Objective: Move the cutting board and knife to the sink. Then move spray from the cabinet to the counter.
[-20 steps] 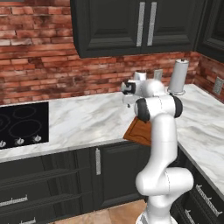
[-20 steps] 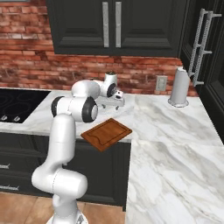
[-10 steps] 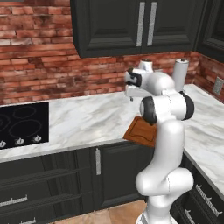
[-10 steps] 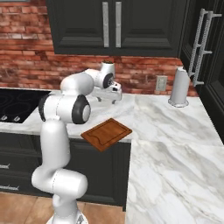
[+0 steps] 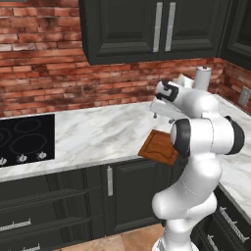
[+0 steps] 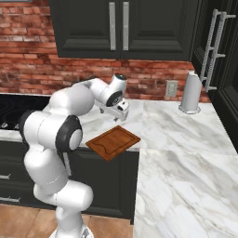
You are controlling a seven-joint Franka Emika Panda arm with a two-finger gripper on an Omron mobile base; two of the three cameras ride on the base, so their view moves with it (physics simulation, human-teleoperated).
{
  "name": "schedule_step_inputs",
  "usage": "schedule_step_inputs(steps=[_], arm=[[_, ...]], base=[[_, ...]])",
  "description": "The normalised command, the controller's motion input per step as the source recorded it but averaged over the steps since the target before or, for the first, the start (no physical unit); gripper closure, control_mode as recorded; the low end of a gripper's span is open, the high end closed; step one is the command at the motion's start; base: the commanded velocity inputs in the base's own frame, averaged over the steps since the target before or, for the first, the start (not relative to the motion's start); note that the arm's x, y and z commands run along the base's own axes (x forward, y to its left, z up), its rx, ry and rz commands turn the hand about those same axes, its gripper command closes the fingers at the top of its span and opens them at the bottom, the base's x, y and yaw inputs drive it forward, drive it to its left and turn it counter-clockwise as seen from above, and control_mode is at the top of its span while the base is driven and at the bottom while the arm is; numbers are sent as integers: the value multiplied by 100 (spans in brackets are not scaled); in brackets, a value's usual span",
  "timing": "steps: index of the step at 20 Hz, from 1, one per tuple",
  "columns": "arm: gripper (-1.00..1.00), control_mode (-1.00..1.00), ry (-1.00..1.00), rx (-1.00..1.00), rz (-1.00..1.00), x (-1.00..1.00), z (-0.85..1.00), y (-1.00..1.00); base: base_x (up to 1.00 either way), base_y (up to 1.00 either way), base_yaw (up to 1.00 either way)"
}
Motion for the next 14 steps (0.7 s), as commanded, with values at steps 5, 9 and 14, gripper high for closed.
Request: schedule_step_inputs(steps=[5,9,14], arm=[[-100,-100,-16,28,-30,-100,0,-24],[-100,-100,-19,21,-36,-100,0,-3],[-100,-100,-23,9,-42,-95,-5,15]], base=[[0,0,0],[0,0,0],[0,0,0]])
